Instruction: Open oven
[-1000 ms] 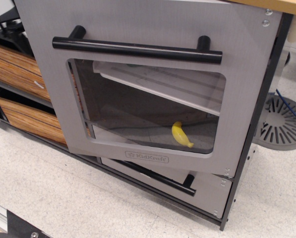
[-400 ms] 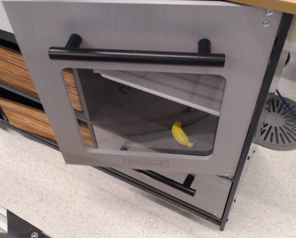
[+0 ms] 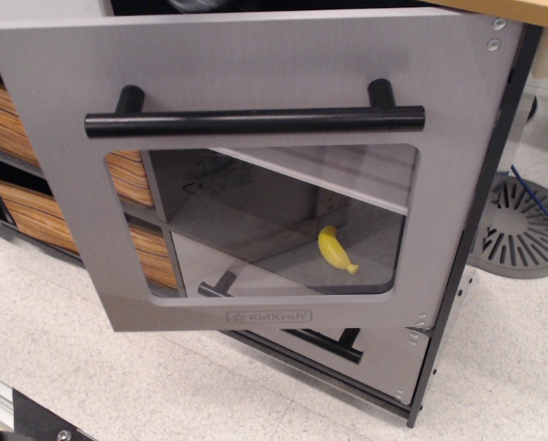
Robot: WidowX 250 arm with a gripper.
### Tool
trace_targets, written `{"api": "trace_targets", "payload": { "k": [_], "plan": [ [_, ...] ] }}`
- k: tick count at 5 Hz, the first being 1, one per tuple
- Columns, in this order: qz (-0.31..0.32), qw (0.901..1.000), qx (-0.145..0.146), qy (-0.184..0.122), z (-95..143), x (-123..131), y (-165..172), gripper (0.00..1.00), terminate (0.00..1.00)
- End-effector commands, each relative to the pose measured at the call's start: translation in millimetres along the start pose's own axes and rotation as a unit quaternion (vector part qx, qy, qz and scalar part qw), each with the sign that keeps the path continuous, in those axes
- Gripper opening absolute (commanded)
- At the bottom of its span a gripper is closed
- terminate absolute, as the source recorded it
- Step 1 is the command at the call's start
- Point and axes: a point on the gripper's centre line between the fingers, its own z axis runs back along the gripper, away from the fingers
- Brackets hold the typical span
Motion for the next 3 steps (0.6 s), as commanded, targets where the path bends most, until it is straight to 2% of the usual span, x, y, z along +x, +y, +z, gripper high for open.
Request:
{"api": "trace_targets", "payload": {
  "k": [1,2,3],
  "plan": [
    [0.016,0.9992,-0.025,-0.025,12.9,-34.7,-0.1,1.0,0.0],
    [0.051,0.9982,-0.025,-0.019,12.3,-45.7,-0.3,1.0,0.0],
    [0.051,0.9982,-0.025,-0.019,12.3,-45.7,-0.3,1.0,1.0]
  ]
}}
